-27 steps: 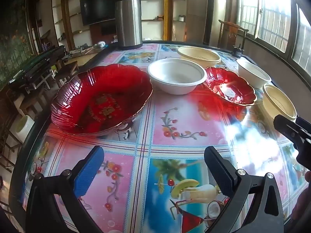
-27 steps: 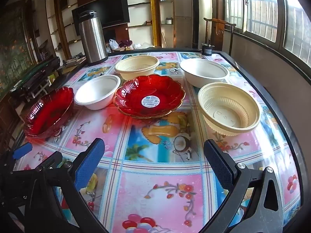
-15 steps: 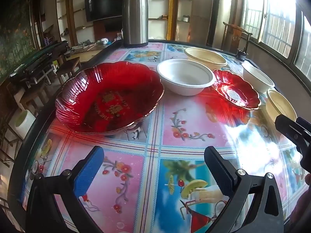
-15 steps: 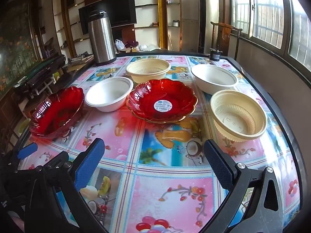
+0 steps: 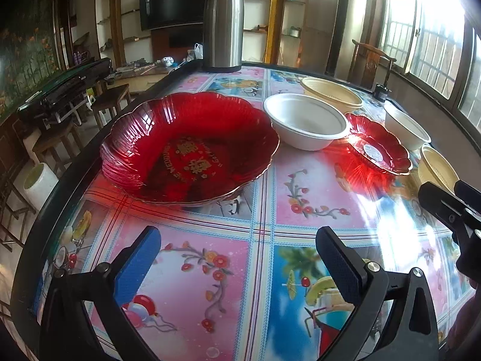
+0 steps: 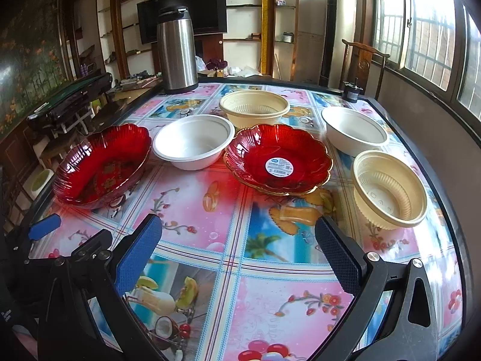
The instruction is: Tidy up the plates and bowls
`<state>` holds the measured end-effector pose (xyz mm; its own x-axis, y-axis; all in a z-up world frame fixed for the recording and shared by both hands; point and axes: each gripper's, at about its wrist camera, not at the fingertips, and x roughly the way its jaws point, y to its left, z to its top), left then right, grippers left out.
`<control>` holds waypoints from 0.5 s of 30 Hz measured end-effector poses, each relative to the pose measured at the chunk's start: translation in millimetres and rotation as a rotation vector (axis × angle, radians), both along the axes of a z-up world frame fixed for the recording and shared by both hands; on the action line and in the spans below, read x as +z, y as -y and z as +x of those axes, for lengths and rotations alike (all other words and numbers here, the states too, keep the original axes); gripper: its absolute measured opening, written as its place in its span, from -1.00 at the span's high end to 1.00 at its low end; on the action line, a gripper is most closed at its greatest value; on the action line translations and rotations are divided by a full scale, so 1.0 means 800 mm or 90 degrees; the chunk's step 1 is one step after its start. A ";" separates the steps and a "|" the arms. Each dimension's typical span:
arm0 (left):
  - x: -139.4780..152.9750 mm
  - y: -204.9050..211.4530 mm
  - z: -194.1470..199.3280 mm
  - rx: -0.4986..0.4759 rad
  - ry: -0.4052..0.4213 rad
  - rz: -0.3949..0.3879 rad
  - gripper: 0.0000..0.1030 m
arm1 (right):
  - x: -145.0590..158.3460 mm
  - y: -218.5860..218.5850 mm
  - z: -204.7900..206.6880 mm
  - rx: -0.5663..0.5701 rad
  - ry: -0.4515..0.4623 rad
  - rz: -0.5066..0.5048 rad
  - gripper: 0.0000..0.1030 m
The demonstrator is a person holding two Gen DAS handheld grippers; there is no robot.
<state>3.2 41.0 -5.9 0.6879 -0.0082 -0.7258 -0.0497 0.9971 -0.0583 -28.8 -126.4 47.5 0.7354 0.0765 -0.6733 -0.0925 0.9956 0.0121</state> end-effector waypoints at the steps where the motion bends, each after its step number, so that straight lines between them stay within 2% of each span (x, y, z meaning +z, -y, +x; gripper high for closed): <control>1: 0.000 -0.003 -0.002 0.002 0.002 0.000 -0.99 | 0.000 -0.002 0.001 0.002 -0.001 0.002 -0.99; 15: -0.004 -0.029 -0.001 0.028 0.002 -0.010 -0.99 | 0.001 -0.026 -0.002 0.027 0.003 -0.011 -0.99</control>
